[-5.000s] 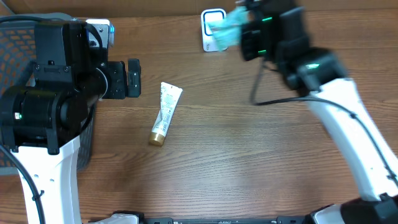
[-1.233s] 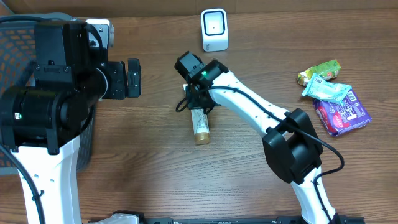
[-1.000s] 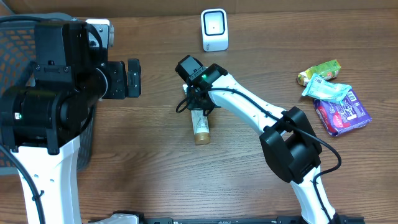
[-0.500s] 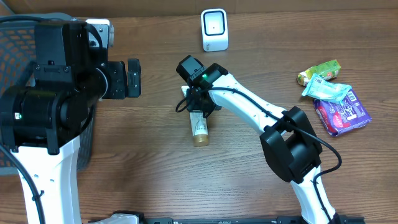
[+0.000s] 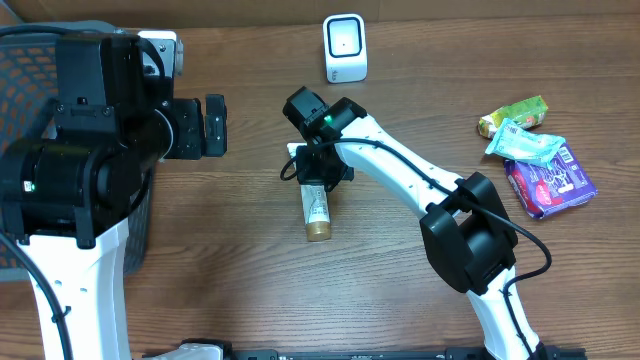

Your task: Scan the item barcode

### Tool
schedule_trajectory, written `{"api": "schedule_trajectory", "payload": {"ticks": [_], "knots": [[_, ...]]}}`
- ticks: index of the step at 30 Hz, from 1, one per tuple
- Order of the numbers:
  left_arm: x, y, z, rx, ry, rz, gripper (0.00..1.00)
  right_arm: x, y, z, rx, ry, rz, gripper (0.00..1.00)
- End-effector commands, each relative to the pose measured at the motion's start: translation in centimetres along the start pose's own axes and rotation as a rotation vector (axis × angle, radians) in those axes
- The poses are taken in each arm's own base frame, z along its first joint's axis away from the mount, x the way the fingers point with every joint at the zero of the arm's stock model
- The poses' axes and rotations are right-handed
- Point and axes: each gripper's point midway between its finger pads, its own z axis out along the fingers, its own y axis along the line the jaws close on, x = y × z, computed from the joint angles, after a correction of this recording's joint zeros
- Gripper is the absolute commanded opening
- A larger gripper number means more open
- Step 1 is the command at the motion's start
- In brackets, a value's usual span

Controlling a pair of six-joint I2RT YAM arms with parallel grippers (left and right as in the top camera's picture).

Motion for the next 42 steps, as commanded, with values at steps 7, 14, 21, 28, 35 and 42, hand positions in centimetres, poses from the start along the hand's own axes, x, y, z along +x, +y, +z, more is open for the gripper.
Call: {"api": "schedule_trajectory", "payload": {"ticks": [7,14,21,28,35,42], "knots": [[-0.2,0.2,-0.3,-0.006,-0.011,0.003,0.99,-0.3,0.9,-0.5,-0.041,-0.008,-0.058,0.04],[-0.2,0.2,-0.3,-0.006,-0.011,0.003,1.0,0.2,0.0,1.6,-0.022,0.003,-0.055,0.04],[-0.2,0.2,-0.3,-0.006,-0.011,0.003,1.0,2.6,0.7,5.1,-0.064,0.046,-0.016,0.04],[-0.2,0.2,-0.3,-0.006,-0.011,0.003,1.0,3.1,1.0,6.1,-0.099,0.057,0.033,0.07],[-0.2,0.2,-0.3,-0.006,-0.011,0.003,0.99,1.4,3.1,0.6,-0.143,0.019,-0.117,0.35],[-0.2,0.2,-0.3,-0.006,-0.011,0.003,1.0,6.7,7.1,1.0,-0.173,0.108,-0.246,0.36]]}}
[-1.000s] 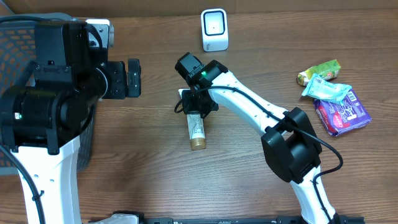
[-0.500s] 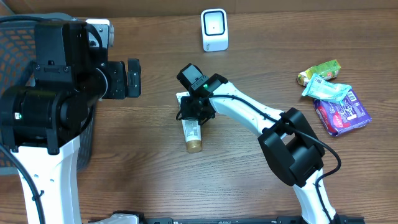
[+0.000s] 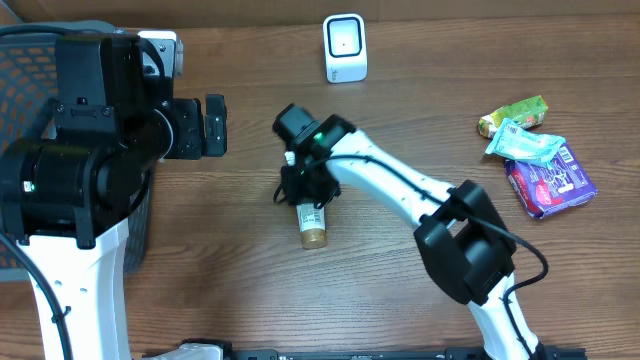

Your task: Scan the item barcode

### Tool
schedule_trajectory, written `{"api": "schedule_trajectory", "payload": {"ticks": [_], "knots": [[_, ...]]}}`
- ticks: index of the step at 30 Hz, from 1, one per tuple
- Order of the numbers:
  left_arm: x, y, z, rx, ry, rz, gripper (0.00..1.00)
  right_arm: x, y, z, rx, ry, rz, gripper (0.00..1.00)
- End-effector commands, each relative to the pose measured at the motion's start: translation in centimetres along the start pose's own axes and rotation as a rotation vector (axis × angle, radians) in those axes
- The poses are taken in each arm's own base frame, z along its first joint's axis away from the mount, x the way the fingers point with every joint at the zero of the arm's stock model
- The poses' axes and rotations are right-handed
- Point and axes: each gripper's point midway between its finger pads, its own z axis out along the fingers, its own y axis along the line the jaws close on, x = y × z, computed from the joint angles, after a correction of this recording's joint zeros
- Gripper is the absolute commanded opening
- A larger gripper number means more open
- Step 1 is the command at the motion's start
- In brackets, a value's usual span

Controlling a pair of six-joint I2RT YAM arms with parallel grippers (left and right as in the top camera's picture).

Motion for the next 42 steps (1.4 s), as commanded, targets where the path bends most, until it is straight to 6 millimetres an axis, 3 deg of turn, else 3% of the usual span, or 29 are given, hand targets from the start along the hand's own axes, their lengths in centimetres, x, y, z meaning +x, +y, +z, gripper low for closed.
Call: {"api": "schedule_trajectory", "payload": {"ticks": [1,4,7,15,18,22,24,26,28,29,33,35,38,42], "knots": [[-0.2,0.2,-0.3,-0.006,-0.011,0.003,1.0,1.8,3.2,0.8,-0.014,0.015,-0.098,0.36],[-0.2,0.2,-0.3,-0.006,-0.011,0.003,1.0,3.3,3.4,2.0,0.033,0.03,-0.122,0.37],[-0.2,0.2,-0.3,-0.006,-0.011,0.003,1.0,3.9,2.1,2.2,0.088,0.049,-0.111,0.38],[-0.2,0.2,-0.3,-0.006,-0.011,0.003,0.99,3.2,-5.6,0.2,0.393,0.038,-0.042,0.41],[-0.2,0.2,-0.3,-0.006,-0.011,0.003,1.0,1.7,-9.2,-1.4,0.525,-0.008,-0.01,0.4],[-0.2,0.2,-0.3,-0.006,-0.011,0.003,1.0,-2.3,-16.6,-5.2,0.72,-0.129,0.094,0.41],[-0.2,0.2,-0.3,-0.006,-0.011,0.003,1.0,-4.3,-19.3,-6.3,0.722,-0.176,0.139,0.41],[-0.2,0.2,-0.3,-0.006,-0.011,0.003,1.0,-7.5,-21.2,-6.4,0.593,-0.228,0.156,0.41],[-0.2,0.2,-0.3,-0.006,-0.011,0.003,1.0,-8.9,-20.8,-6.0,0.444,-0.233,0.139,0.41],[-0.2,0.2,-0.3,-0.006,-0.011,0.003,1.0,-9.6,-19.7,-6.3,0.285,-0.222,0.145,0.41],[-0.2,0.2,-0.3,-0.006,-0.011,0.003,1.0,-10.3,-16.7,-9.4,-0.011,-0.227,0.176,0.42],[-0.2,0.2,-0.3,-0.005,-0.011,0.003,1.0,-10.0,-15.0,-10.7,-0.108,-0.223,0.219,0.48],[-0.2,0.2,-0.3,-0.006,-0.011,0.003,1.0,-9.5,-13.7,-10.1,-0.138,-0.197,0.285,0.52],[-0.2,0.2,-0.3,-0.005,-0.011,0.003,1.0,-9.2,-12.6,-7.5,-0.144,-0.192,0.392,0.54]]}}
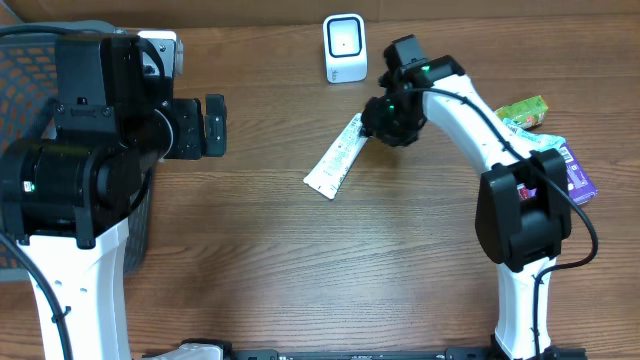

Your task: Scan the item barcode

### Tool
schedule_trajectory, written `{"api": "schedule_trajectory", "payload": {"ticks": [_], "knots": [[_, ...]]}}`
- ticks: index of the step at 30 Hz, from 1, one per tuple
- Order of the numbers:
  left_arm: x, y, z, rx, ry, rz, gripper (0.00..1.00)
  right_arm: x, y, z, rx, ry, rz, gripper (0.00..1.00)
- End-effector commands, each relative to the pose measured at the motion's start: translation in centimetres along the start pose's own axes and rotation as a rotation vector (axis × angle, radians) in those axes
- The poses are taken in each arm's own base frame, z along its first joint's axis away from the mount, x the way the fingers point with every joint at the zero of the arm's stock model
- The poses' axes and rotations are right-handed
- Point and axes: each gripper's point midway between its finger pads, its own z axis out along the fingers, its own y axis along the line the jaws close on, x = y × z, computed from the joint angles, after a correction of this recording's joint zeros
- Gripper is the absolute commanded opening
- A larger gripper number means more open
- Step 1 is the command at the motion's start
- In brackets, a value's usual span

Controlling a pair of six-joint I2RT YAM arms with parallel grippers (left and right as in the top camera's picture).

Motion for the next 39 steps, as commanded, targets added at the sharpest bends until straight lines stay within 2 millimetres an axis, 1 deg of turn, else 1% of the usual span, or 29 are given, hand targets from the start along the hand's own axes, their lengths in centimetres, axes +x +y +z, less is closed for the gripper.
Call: {"api": "schedule_trajectory", "payload": {"ticks": [1,2,4,5,10,11,12,16,18,19,21,22,23,24,25,26,28,31,32,33,34,35,36,37,39], "knots": [[-0.2,0.2,-0.3,-0.006,-0.011,0.003,1.0,1.6,2.4,0.4,-0.051,-0.002,0.129,0.55],[-0.2,0.2,-0.3,-0.006,-0.011,0.003,1.0,1.7,2.3,1.3,-0.042,-0.014,0.165,0.58],[-0.2,0.2,-0.3,-0.006,-0.011,0.003,1.0,2.1,1.5,3.0,-0.042,-0.024,0.24,0.59],[-0.2,0.2,-0.3,-0.006,-0.011,0.003,1.0,2.1,1.2,3.5,-0.047,-0.03,0.244,0.59],[-0.2,0.2,-0.3,-0.006,-0.011,0.003,1.0,2.8,-0.1,5.8,-0.058,-0.044,0.277,0.59],[-0.2,0.2,-0.3,-0.006,-0.011,0.003,1.0,3.1,-0.6,6.4,-0.059,-0.044,0.298,0.63],[-0.2,0.2,-0.3,-0.006,-0.011,0.003,0.99,3.5,-1.1,7.1,-0.058,-0.041,0.32,0.63],[-0.2,0.2,-0.3,-0.005,-0.011,0.003,1.0,3.9,-2.0,8.6,-0.074,-0.055,0.351,0.59],[-0.2,0.2,-0.3,-0.006,-0.011,0.003,1.0,4.3,-2.6,9.2,-0.078,-0.058,0.384,0.52],[-0.2,0.2,-0.3,-0.006,-0.011,0.003,1.0,4.5,-2.9,9.6,-0.081,-0.059,0.398,0.44],[-0.2,0.2,-0.3,-0.006,-0.011,0.003,1.0,4.8,-3.2,10.2,-0.085,-0.06,0.405,0.37],[-0.2,0.2,-0.3,-0.006,-0.011,0.003,1.0,5.0,-3.3,10.4,-0.083,-0.057,0.417,0.32],[-0.2,0.2,-0.3,-0.006,-0.011,0.003,1.0,5.1,-3.3,10.4,-0.082,-0.053,0.419,0.24],[-0.2,0.2,-0.3,-0.006,-0.011,0.003,1.0,5.4,-3.0,10.4,-0.098,-0.036,0.408,0.11],[-0.2,0.2,-0.3,-0.006,-0.011,0.003,1.0,5.5,-2.5,10.3,-0.117,-0.022,0.387,0.04],[-0.2,0.2,-0.3,-0.006,-0.011,0.003,1.0,5.5,-2.0,10.2,-0.137,-0.009,0.363,0.04],[-0.2,0.2,-0.3,-0.006,-0.011,0.003,1.0,5.5,-1.1,9.5,-0.178,0.012,0.306,0.04],[-0.2,0.2,-0.3,-0.006,-0.011,0.003,0.99,5.4,1.1,6.9,-0.288,0.034,0.113,0.04],[-0.2,0.2,-0.3,-0.006,-0.011,0.003,1.0,5.6,2.3,5.2,-0.352,0.039,-0.035,0.04],[-0.2,0.2,-0.3,-0.006,-0.011,0.003,1.0,5.9,2.8,4.1,-0.377,0.043,-0.118,0.04],[-0.2,0.2,-0.3,-0.006,-0.011,0.003,0.99,6.5,3.2,2.5,-0.4,0.049,-0.218,0.04],[-0.2,0.2,-0.3,-0.006,-0.011,0.003,1.0,6.8,3.4,1.6,-0.411,0.052,-0.268,0.04],[-0.2,0.2,-0.3,-0.006,-0.011,0.003,1.0,7.4,3.6,-0.2,-0.415,0.056,-0.349,0.04],[-0.2,0.2,-0.3,-0.006,-0.011,0.003,1.0,7.6,3.7,-0.9,-0.411,0.056,-0.374,0.04],[-0.2,0.2,-0.3,-0.006,-0.011,0.003,1.0,8.1,4.0,-5.0,-0.381,0.047,-0.443,0.04]]}}
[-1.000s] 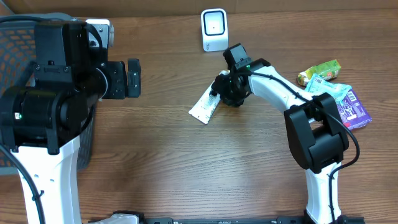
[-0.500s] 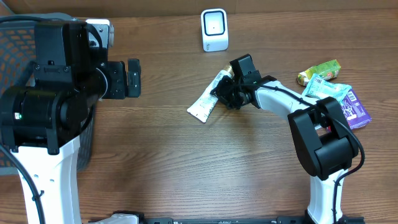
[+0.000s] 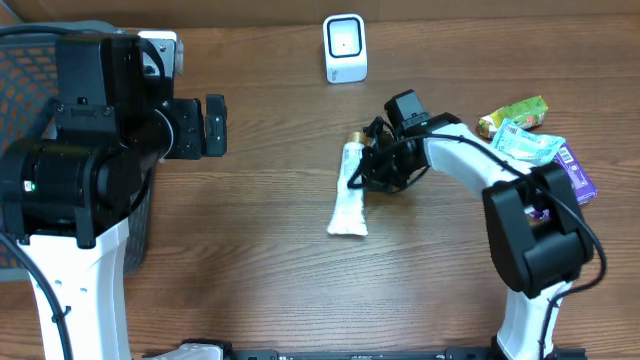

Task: Scan the item barcode
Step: 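Hold the white tube in front of the white scanner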

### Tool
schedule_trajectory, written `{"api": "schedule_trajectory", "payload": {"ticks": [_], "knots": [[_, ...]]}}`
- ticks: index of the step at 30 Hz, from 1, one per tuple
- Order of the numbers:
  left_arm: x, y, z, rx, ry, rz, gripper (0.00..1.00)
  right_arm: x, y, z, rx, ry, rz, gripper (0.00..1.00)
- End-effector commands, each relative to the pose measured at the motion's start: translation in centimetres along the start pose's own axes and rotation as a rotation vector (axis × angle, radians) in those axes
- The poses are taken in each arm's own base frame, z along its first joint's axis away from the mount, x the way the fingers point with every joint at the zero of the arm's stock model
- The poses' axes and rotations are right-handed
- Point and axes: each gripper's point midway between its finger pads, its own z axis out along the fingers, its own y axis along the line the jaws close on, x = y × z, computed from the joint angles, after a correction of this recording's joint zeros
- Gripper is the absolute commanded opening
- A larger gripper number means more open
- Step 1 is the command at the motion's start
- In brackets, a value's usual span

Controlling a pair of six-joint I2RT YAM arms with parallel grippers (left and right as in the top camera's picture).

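Observation:
A white tube [image 3: 348, 205] with a gold cap [image 3: 353, 137] lies lengthwise at the table's middle, cap toward the back. My right gripper [image 3: 358, 180] reaches in from the right, fingers closed across the tube's upper half. The white barcode scanner [image 3: 345, 47] stands at the back, well behind the tube. Far to the left, my left gripper [image 3: 215, 125] hangs over the table holding nothing; this view does not show whether its jaws are parted.
Several snack packets lie at the right edge: a green one [image 3: 513, 113], a pale blue one [image 3: 527, 146] and a purple one [image 3: 555, 180]. A dark mesh basket [image 3: 20, 60] sits at the far left under the left arm.
My right gripper has come down and toward me from beside the scanner. The tube, then held up slanting, is now low over the table's middle with its cap toward the back.
At first the tube lay at the middle with its cap toward me and my right gripper over its far end. Then the gripper was closed on it there. Later the tube was held up beside the scanner. Now it is back at the middle, turned around.

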Motion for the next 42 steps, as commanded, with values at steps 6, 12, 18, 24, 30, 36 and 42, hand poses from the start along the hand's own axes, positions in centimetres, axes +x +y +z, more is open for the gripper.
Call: {"api": "schedule_trajectory", "payload": {"ticks": [6,12,18,24,30,36,42], "knots": [[-0.2,0.2,-0.3,-0.006,-0.012,0.003,1.0,0.1,10.0,-12.4,-0.078,-0.125,-0.4,0.04],[-0.2,0.2,-0.3,-0.006,-0.012,0.003,1.0,0.9,15.6,-17.0,-0.189,-0.154,-0.512,0.04],[-0.2,0.2,-0.3,-0.005,-0.012,0.004,1.0,1.0,18.0,-21.2,-0.208,-0.218,-0.544,0.04],[-0.2,0.2,-0.3,-0.005,-0.012,0.004,1.0,1.1,19.0,-22.2,-0.23,-0.236,-0.57,0.04],[-0.2,0.2,-0.3,-0.005,-0.012,0.004,1.0,1.0,19.1,-22.2,-0.234,-0.242,-0.571,0.04],[-0.2,0.2,-0.3,-0.005,-0.011,0.004,1.0,-5.5,14.1,-23.4,0.261,-0.529,-0.326,0.04],[-0.2,0.2,-0.3,-0.005,-0.012,0.004,1.0,-10.5,9.4,-26.6,0.9,-0.811,-0.297,0.04]]}}
